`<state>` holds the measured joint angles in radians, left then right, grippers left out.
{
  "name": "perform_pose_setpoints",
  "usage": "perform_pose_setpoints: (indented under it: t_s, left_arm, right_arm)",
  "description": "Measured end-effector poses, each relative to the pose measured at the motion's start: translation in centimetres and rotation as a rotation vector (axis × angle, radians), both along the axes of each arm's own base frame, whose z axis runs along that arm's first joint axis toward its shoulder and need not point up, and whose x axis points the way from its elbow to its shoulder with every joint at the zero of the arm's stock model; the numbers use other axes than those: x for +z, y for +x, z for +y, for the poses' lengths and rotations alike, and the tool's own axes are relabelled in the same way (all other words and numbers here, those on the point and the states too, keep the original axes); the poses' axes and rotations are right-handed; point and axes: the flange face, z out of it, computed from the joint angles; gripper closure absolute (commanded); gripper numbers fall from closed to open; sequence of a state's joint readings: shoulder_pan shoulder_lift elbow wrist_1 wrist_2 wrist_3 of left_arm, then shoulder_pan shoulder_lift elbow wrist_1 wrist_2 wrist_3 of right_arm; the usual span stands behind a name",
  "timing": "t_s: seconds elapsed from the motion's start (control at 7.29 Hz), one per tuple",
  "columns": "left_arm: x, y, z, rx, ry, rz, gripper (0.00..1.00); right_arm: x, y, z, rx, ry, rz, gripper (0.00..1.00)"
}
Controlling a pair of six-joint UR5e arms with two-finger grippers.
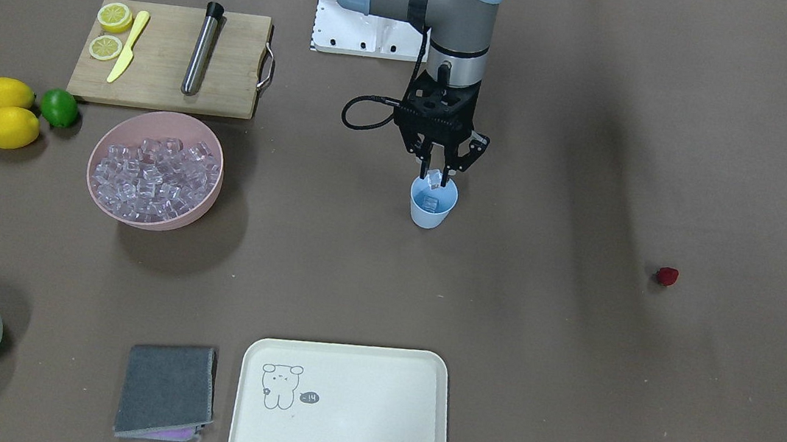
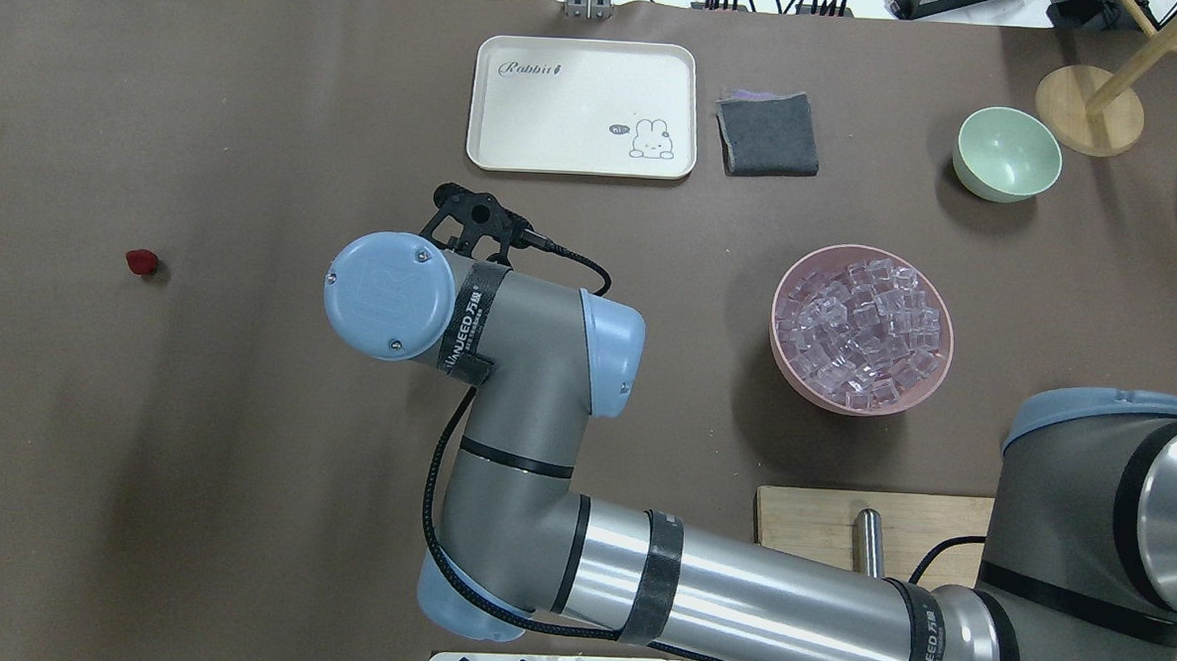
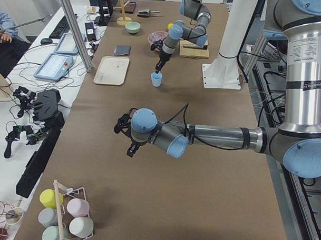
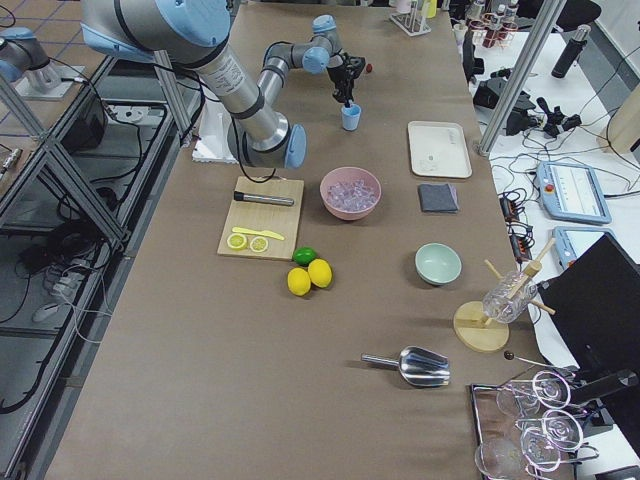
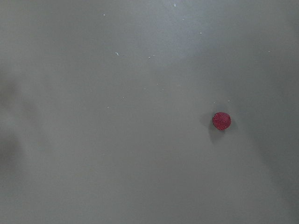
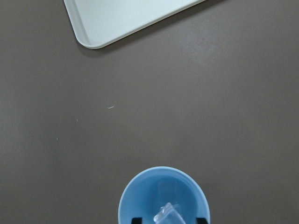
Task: Put ice and strawberries in cup
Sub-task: 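Carry the ice cube with the right gripper over the light-blue cup, then release the ice into the cup and withdraw the right arm to rest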
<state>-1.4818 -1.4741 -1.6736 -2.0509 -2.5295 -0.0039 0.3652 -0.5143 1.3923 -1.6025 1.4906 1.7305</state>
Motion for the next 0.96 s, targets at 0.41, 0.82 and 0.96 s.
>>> perform_pose_setpoints:
  t_s: [0.41,0.82,0.96]
  left_arm:
    - [0.0,0.0,0.0,-0.001,0.001,-0.002,0.01]
    - [-0.5,0.0,-0.5,-0.005,0.013,-0.007,0.01]
    - [-1.3,0.1,-1.0,-0.013,0.018,-0.003,0.01]
  right_arm:
    - [0.7,3.0,-2.6,-0.018,-0.047,-0.024,0.01]
    - [10.1,15.2,-6.8,-0.136,-0.184,0.057,0.00]
    - [13.3,20.3,-6.6,-0.184,-0.166,0.131,0.00]
